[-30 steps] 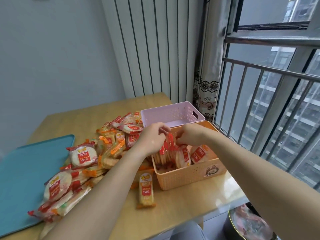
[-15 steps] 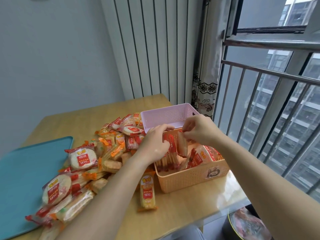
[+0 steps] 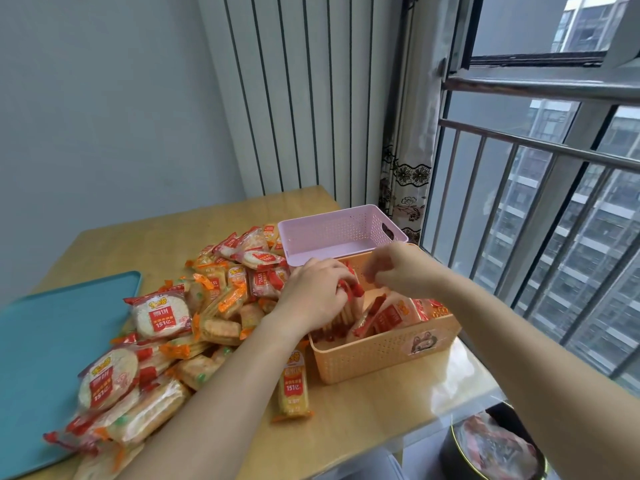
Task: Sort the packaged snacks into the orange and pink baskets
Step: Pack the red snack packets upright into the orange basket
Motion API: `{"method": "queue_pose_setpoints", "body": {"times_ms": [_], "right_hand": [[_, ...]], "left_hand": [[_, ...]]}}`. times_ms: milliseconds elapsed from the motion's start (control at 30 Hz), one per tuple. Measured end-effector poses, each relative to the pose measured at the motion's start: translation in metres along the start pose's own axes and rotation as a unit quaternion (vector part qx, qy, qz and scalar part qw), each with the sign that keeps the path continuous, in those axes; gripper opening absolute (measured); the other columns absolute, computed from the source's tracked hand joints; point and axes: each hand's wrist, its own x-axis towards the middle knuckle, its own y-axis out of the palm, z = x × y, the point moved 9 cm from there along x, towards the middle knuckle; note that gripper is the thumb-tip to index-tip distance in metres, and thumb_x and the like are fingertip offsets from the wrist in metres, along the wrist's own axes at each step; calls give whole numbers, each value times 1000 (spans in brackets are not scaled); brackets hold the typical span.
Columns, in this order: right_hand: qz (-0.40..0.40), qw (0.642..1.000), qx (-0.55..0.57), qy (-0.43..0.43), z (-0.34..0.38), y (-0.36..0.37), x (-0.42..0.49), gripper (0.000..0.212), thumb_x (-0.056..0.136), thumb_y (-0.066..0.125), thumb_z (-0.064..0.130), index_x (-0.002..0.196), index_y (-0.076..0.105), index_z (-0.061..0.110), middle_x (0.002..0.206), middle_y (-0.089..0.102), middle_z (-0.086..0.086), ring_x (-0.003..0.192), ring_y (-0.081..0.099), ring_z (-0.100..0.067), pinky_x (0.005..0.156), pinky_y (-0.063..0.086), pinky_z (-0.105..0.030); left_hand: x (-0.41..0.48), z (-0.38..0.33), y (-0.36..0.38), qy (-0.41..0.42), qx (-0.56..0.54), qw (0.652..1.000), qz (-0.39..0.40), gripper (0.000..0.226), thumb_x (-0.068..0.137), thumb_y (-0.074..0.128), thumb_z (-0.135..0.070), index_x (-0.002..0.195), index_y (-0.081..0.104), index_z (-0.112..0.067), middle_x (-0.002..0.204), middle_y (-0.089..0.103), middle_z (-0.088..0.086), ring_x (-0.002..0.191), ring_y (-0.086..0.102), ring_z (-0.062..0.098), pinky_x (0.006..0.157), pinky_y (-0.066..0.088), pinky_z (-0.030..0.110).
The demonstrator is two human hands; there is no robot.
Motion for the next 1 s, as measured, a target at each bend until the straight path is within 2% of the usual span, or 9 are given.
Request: {"method": "queue_pose_setpoints", "body": {"times_ms": [100, 233, 300, 433, 500, 567, 800, 900, 1000], "right_hand": [[29, 998, -35, 36, -10, 1, -6, 15, 88, 57, 33, 79, 68, 38, 79, 75, 12, 74, 70, -4, 92, 55, -53], [93, 992, -79, 25, 4, 29, -12, 36, 95, 58, 56, 114, 71, 29, 107, 73, 2, 95, 69, -19, 89, 57, -44], [95, 993, -72, 24, 8, 33, -13, 37, 92, 63, 56, 110, 73, 26, 101, 74, 1, 90, 70, -19, 85, 59, -42], [84, 995, -27, 53, 0, 13, -15, 17, 91, 69, 31, 92, 77, 16, 87, 78, -6, 76, 76, -18, 68, 64, -36], [54, 995, 35, 73, -8, -6, -17, 16, 93, 65, 19, 86, 75, 9, 79, 77, -10, 59, 71, -14, 53, 58, -25], [4, 992, 76, 97, -22, -26, -18, 17, 94, 62, 15, 85, 73, 6, 74, 74, -10, 52, 65, -13, 49, 53, -22], [-106, 981, 105, 125, -48, -49, -23, 18, 96, 55, 21, 90, 71, 20, 88, 74, -6, 79, 75, -25, 70, 65, -45], [-107, 980, 118, 121, -48, -48, -23, 16, 95, 57, 22, 89, 71, 22, 89, 74, -5, 81, 76, -25, 75, 64, -48], [-123, 979, 114, 121, -49, -55, -23, 17, 94, 57, 21, 88, 73, 20, 89, 74, -4, 80, 74, -21, 76, 64, -44]], "left_hand": [[0, 4, -1, -17, -5, 1000, -3, 30, 97, 50, -22, 108, 74, -36, 128, 62, -14, 124, 46, 13, 110, 37, 42], [4, 7, -1, -35, 5, 999, -8, 25, 96, 51, -38, 103, 75, -35, 117, 64, -14, 117, 51, 13, 103, 43, 43], [7, 8, -3, -59, 18, 998, -20, 30, 96, 51, -50, 96, 75, -33, 108, 65, -13, 109, 55, 14, 95, 46, 41], [16, 12, -8, -128, 56, 989, -42, 36, 88, 58, -64, 85, 70, -31, 94, 69, -13, 96, 60, 13, 94, 43, 40], [20, 12, -7, -150, 46, 987, -42, 26, 83, 67, -56, 91, 65, -30, 93, 69, -12, 96, 61, 16, 93, 43, 39], [23, 14, -4, -173, 12, 984, -29, 24, 79, 72, -40, 96, 58, -31, 95, 69, -11, 97, 64, 18, 90, 48, 39], [31, 32, -6, -203, -232, 951, -29, 35, 79, 80, -6, 96, 56, -25, 92, 71, -2, 88, 68, 17, 83, 59, 43], [37, 22, -14, -153, -287, 945, -46, 38, 79, 74, 4, 104, 61, -21, 93, 72, 0, 93, 68, 18, 80, 57, 37], [43, -5, -28, -44, -247, 967, -46, 42, 79, 64, 7, 103, 72, -26, 90, 75, -4, 83, 59, 12, 79, 49, 29]]}}
